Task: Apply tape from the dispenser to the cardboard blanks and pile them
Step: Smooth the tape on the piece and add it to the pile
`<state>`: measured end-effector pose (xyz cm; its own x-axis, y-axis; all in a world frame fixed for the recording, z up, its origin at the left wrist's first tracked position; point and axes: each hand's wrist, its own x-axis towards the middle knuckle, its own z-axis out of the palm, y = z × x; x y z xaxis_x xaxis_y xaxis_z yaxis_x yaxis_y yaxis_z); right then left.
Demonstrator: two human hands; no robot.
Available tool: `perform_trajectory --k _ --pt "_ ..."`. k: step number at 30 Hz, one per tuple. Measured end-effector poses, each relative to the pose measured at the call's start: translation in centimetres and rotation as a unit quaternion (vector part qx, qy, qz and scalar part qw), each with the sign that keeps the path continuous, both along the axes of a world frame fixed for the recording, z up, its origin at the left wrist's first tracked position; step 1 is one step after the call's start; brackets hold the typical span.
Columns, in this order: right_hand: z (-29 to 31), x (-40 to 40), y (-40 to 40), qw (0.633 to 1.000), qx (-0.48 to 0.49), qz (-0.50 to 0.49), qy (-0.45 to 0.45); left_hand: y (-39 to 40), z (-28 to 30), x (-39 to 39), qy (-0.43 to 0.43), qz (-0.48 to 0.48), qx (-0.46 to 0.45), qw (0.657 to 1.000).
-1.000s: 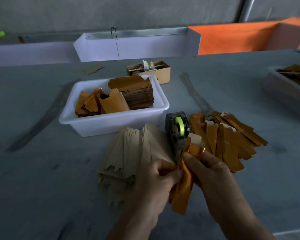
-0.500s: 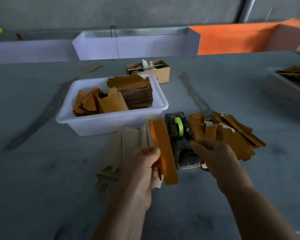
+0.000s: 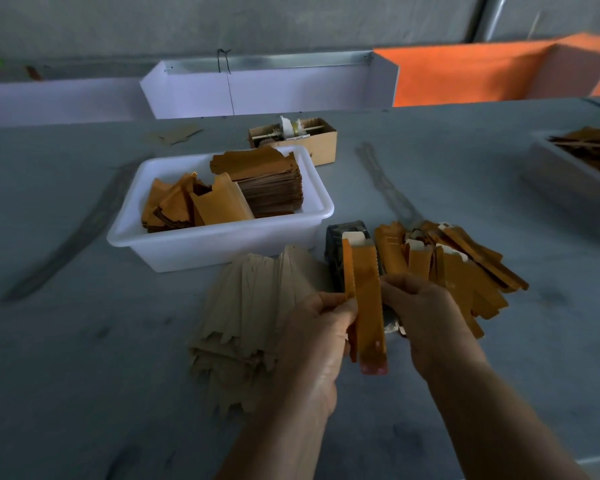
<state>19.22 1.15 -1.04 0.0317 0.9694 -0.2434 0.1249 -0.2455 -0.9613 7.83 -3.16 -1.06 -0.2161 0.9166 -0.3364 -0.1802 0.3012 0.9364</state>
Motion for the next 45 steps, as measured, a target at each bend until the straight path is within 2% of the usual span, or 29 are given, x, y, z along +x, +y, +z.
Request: perform_trajectory --k 1,3,6,9,11,16,23,26,29,32,34,37,38,39,42,45 --pt "0.0 0.1 -0.2 0.999 -0.01 -0.009 0.032 -0.1 0.0 0.0 0.002 0.001 0.001 1.0" --pt "0.0 0.4 -0.5 0.999 -0.009 -0.019 0.031 -0.1 0.0 -0.1 -0.006 0.002 -0.003 1.0" --pt "-0.3 0.5 -1.1 0.995 0.045 -0.028 -0.083 0.0 -0.1 -0.2 -0.016 0.0 -0.008 1.0" --pt "-0.8 0.3 -1.6 0.971 0.098 -0.044 -0.214 0.0 -0.2 -0.3 -0.023 -0.002 -0.007 1.0" --pt "-1.1 0.1 -2.0 0.961 0.1 -0.044 -0.253 -0.1 -0.2 -0.4 -0.023 -0.001 0.004 1.0" --pt "-1.5 -0.4 -2.5 0.964 0.126 -0.068 -0.226 0.4 0.3 0.1 -0.013 -0.016 0.026 0.999" --pt "-1.8 -0.9 -3.0 0.959 0.156 -0.088 -0.219 0.7 0.7 0.3 0.079 -0.033 0.032 0.996" --pt "-1.4 -0.6 -2.6 0.917 0.215 -0.063 -0.329 0.9 0.9 0.3 0.107 -0.031 0.032 0.993" --pt "-1.1 -0.4 -2.3 0.875 0.212 -0.025 -0.434 1.0 1.1 0.3 0.126 -0.031 0.03 0.991" --pt "-0.7 0.1 -2.9 0.893 0.217 -0.016 -0.395 0.9 1.4 0.2 0.12 -0.041 0.024 0.992" --pt "-0.5 1.0 -3.1 0.924 0.2 -0.03 -0.325 0.9 1.6 0.1 0.104 -0.045 0.02 0.993" --pt "0.8 2.2 -3.4 0.991 0.103 -0.021 -0.081 0.8 1.7 -0.2 0.081 -0.038 0.014 0.996" --pt "1.3 2.5 -3.6 0.997 0.082 0.0 -0.017 0.6 1.8 -0.2 0.069 -0.036 0.009 0.997" --pt "1.8 2.7 -3.8 0.996 0.079 0.029 0.01 0.5 1.8 -0.3 0.055 -0.034 0.003 0.998" --pt "2.7 2.7 -4.1 0.987 0.115 0.108 -0.013 -0.1 1.9 -0.7 -0.011 -0.032 -0.006 0.999" --pt "3.2 2.3 -4.1 0.975 0.156 0.14 -0.075 -0.6 2.2 -0.9 -0.024 -0.038 -0.001 0.999"
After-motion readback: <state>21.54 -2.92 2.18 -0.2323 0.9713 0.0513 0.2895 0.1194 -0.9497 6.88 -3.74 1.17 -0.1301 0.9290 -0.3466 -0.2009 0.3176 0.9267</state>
